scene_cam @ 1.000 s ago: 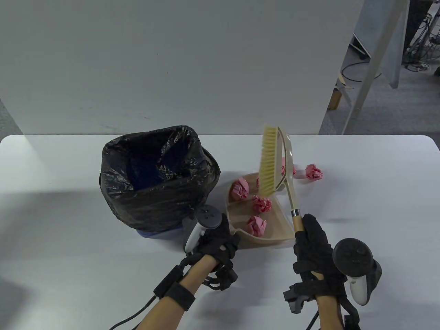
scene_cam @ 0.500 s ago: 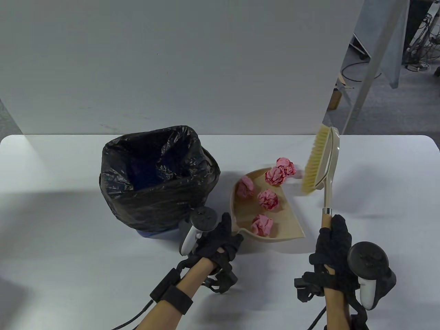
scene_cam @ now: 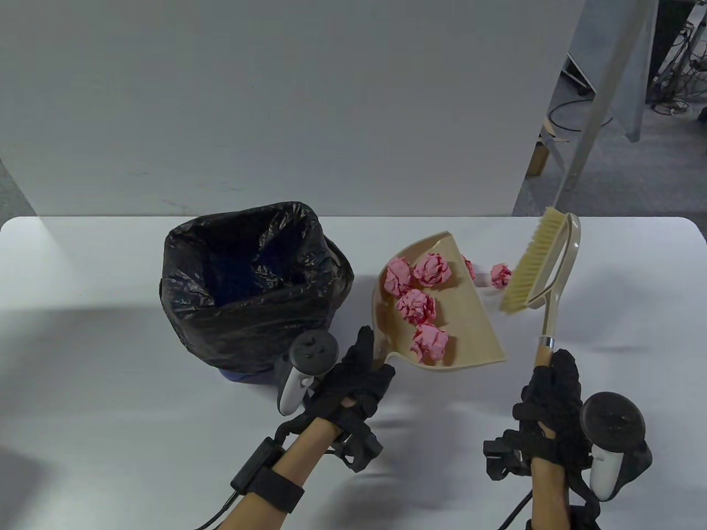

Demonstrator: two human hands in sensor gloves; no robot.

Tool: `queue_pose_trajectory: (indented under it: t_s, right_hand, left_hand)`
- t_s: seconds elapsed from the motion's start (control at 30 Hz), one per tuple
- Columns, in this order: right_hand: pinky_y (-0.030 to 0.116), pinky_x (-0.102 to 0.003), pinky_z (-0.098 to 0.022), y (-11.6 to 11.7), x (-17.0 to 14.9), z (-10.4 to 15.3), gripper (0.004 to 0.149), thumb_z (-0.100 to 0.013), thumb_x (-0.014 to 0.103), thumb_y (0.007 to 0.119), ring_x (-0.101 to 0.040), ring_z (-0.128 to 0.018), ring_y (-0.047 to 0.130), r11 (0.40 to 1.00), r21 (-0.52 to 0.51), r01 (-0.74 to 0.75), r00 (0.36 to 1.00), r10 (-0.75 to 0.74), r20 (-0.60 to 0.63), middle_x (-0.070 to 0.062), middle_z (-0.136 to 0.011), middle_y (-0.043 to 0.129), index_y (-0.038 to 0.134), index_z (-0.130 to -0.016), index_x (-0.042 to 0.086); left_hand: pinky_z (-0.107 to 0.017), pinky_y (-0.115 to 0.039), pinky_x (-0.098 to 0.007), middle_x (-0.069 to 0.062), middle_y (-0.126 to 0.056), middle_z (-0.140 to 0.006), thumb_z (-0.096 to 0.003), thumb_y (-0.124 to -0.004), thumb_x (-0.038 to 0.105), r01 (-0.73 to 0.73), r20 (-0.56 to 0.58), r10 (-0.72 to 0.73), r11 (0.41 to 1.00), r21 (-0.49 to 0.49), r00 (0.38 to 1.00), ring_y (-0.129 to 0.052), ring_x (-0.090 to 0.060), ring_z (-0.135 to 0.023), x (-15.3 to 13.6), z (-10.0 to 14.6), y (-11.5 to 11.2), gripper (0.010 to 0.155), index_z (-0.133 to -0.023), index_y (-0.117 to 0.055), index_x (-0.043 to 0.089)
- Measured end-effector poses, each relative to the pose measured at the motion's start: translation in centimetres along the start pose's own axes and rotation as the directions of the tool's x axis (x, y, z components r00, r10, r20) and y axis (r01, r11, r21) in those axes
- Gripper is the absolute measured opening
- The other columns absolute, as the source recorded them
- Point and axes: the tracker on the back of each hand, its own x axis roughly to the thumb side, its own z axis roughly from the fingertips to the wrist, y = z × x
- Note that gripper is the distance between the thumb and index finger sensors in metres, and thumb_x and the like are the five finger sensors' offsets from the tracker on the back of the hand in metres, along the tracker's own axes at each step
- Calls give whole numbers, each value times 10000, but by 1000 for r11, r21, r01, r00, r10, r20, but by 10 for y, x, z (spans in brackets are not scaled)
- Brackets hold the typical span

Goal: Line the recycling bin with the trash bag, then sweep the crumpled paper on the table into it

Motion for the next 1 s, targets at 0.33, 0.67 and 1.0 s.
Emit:
queue_pose_trajectory:
  t_s: [0.33, 0.67, 1.0]
  right_hand:
    - [868, -375, -362, 6, -1, -2, 564, -640, 277, 551, -332, -593, 875, 999, 32, -18, 1000, 19, -10, -316, -968, 633, 386, -1105, 2]
    - [871, -381, -356, 11, 0, -1, 560, -638, 274, 555, -337, -586, 881, 997, 70, -27, 1000, 27, 0, -321, -962, 643, 404, -1102, 1]
    - [870, -385, -354, 14, 1, 0, 559, -638, 277, 552, -343, -583, 881, 996, 88, -17, 1000, 18, -10, -326, -960, 645, 408, -1101, -1]
  left_hand:
    - [-592, -905, -463, -240, -444, -1154, -589, -745, 276, -61, 126, 57, 998, 26, 990, -844, -321, -891, 53, 29, 12, 819, -1132, -188, 18]
    - [-598, -894, -477, -273, -415, -1149, -585, -747, 249, -143, 154, 118, 977, 156, 981, -819, -353, -901, 93, 78, 77, 832, -1126, -169, -8]
    - [-592, -893, -475, -270, -426, -1151, -582, -754, 245, 166, 14, -202, 843, 511, 979, -823, -354, -899, 84, 129, 175, 826, -1131, -187, 2]
